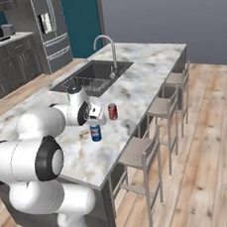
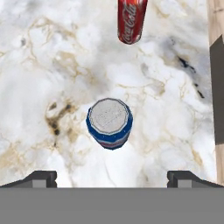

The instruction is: Four empty soda cans are scattered around the kitchen. Gather all the cans and cluster them next to the stove for recycling.

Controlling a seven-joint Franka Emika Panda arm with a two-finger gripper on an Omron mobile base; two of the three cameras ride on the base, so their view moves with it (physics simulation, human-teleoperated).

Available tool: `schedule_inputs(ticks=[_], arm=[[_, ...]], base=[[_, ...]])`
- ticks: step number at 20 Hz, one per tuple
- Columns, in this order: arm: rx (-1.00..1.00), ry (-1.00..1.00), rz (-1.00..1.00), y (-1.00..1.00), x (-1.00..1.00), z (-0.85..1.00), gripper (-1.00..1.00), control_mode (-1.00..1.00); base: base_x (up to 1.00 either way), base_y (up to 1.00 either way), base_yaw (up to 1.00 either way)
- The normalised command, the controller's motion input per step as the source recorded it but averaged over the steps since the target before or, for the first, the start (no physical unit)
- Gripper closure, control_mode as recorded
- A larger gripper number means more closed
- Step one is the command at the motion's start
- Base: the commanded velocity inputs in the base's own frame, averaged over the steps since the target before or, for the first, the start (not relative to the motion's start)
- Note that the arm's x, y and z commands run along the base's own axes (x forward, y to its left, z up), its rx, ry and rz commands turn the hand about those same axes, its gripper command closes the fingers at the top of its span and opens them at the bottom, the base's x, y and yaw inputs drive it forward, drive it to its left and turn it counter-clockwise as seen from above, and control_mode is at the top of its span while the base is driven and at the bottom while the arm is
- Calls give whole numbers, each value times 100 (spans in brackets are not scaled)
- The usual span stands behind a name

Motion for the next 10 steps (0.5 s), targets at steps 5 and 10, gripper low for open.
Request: schedule_inputs(ticks=[5, 10], arm=[[0, 0, 0, 0, 2, -5, -100, -100], [0, 0, 0, 0, 6, -4, -100, -100]], base=[[0, 0, 0], [0, 0, 0]])
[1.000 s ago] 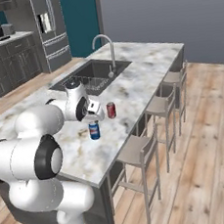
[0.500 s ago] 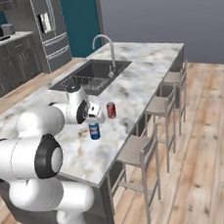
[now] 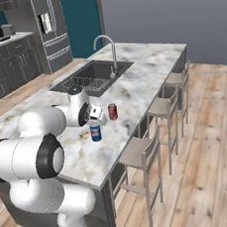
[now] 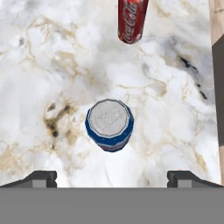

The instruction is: Four empty soda cans are scattered around the kitchen. Gather all the cans and cluster them next to the stove for recycling.

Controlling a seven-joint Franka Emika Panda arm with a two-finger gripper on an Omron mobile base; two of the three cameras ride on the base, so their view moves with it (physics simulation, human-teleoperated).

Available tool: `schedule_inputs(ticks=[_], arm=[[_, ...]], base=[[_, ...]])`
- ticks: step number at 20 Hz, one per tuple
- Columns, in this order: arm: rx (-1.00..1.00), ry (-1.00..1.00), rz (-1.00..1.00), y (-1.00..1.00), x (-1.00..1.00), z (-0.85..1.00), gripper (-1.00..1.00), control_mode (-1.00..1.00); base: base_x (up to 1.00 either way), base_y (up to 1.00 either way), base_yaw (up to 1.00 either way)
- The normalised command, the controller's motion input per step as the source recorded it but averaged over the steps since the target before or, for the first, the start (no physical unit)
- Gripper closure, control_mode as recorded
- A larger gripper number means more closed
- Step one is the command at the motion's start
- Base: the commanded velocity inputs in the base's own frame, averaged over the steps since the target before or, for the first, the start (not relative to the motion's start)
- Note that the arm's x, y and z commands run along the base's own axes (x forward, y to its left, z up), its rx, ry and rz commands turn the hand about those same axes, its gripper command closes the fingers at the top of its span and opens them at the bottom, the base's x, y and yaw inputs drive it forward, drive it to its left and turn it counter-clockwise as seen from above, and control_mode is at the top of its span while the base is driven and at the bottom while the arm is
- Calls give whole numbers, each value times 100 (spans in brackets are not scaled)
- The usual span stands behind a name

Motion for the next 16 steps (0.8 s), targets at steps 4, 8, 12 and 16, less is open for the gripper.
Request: schedule_inputs(ticks=[4, 8, 12, 16], arm=[[0, 0, 0, 0, 10, -2, -100, -100], [0, 0, 0, 0, 10, 0, -100, -100], [0, 0, 0, 0, 11, -2, -100, -100], [0, 0, 0, 0, 9, -3, -100, -100]], base=[[0, 0, 0], [0, 0, 0], [0, 0, 0], [0, 0, 0]])
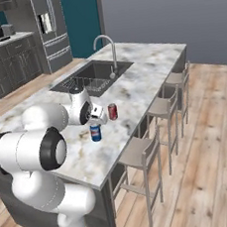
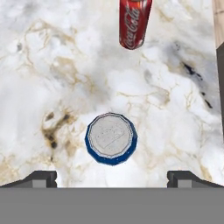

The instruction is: Four empty soda cans are scattered around the kitchen. Gather all the cans and cluster them next to the stove for recycling.

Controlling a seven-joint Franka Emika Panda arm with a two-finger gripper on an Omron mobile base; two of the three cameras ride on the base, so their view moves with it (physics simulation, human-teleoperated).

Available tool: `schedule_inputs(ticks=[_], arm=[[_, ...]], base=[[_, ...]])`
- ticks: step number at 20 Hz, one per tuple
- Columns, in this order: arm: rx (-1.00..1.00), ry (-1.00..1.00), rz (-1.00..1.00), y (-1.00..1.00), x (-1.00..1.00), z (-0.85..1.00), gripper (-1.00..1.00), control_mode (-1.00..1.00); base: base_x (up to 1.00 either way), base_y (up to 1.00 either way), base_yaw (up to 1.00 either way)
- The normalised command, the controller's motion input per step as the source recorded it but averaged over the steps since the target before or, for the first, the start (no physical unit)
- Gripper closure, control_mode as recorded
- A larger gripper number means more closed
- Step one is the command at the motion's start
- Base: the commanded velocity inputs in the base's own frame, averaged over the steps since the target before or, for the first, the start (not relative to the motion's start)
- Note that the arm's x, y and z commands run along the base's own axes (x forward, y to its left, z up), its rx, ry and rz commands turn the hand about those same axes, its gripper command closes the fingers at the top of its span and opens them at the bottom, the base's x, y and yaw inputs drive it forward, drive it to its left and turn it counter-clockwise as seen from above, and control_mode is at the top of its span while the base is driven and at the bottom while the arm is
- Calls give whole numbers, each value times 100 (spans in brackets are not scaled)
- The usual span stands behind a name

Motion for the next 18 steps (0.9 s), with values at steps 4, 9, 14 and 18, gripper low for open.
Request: schedule_inputs(ticks=[4, 9, 14, 18], arm=[[0, 0, 0, 0, 6, -5, -100, -100], [0, 0, 0, 0, 2, -8, -100, -100], [0, 0, 0, 0, 2, -11, -100, -100], [0, 0, 0, 0, 5, -9, -100, -100]], base=[[0, 0, 0], [0, 0, 0], [0, 0, 0], [0, 0, 0]])
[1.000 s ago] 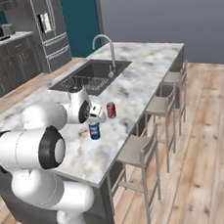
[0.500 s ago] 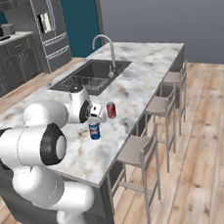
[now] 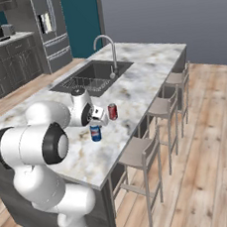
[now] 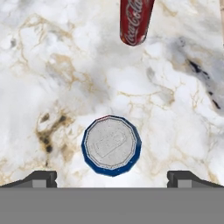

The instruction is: Four empty soda cans are scattered around the kitchen. Gather all the cans and cluster them next to the stove for recycling.

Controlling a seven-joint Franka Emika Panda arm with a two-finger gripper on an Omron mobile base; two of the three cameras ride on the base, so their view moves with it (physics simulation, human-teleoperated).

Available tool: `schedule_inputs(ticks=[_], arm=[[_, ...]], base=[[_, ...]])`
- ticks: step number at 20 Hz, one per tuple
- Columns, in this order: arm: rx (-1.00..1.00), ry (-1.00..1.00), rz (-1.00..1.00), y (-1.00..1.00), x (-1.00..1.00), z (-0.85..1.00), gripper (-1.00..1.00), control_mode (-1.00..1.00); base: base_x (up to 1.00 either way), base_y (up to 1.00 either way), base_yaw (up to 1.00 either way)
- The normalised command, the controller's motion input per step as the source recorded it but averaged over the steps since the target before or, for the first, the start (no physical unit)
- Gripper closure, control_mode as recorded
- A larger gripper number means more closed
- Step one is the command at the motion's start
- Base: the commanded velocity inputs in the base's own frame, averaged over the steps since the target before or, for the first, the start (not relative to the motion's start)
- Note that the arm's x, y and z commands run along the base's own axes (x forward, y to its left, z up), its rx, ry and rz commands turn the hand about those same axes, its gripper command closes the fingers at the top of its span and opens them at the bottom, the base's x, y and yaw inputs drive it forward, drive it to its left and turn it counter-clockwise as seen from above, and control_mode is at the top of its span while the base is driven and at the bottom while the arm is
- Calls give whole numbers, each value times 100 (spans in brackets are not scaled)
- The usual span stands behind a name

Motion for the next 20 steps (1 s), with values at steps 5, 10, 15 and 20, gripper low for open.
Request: schedule_inputs(ticks=[5, 10, 15, 20], arm=[[0, 0, 0, 0, 7, -7, -100, -100], [0, 0, 0, 0, 9, -4, -100, -100], [0, 0, 0, 0, 6, -6, -100, -100], [0, 0, 0, 0, 3, -6, -100, -100]], base=[[0, 0, 0], [0, 0, 0], [0, 0, 0], [0, 0, 0]])
